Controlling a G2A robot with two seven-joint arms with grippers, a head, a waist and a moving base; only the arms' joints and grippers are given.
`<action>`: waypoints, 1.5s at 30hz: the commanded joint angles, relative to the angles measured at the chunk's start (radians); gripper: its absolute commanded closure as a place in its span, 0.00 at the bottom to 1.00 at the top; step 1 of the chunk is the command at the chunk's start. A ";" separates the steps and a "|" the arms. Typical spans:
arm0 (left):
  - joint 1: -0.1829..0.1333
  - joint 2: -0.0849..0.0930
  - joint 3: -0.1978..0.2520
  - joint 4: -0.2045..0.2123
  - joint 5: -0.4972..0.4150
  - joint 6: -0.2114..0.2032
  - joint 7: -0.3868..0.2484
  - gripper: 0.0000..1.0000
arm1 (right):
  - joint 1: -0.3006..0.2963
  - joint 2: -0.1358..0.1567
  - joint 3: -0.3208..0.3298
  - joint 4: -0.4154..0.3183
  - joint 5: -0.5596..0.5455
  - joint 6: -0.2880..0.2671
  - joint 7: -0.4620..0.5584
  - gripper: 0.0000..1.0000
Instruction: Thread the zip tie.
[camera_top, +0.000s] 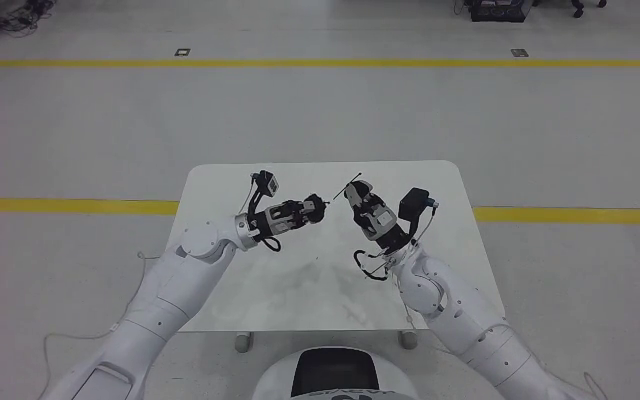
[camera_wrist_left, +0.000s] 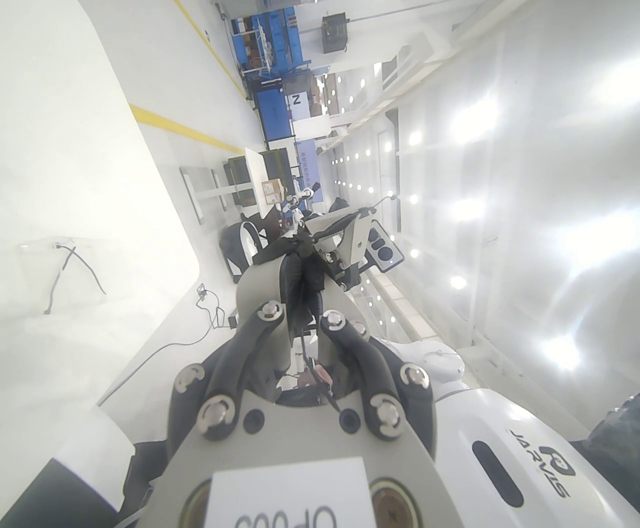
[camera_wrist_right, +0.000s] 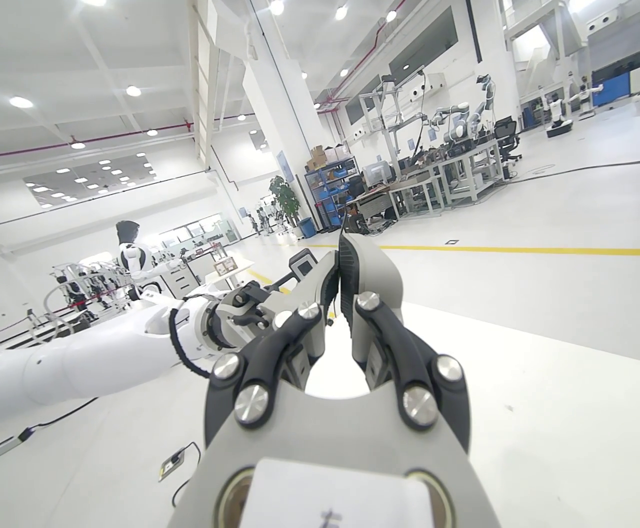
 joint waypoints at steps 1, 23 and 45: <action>0.060 0.009 -0.027 -0.068 0.079 0.000 0.044 1.00 | 0.000 0.000 0.000 0.000 0.000 0.000 0.000 1.00; 0.402 0.035 -0.219 -0.365 0.206 0.000 0.139 1.00 | -0.017 -0.001 0.000 -0.015 -0.008 0.000 0.010 1.00; 0.402 0.035 -0.219 -0.365 0.206 0.000 0.139 1.00 | -0.075 0.051 -0.082 -0.071 -0.016 0.000 -0.072 1.00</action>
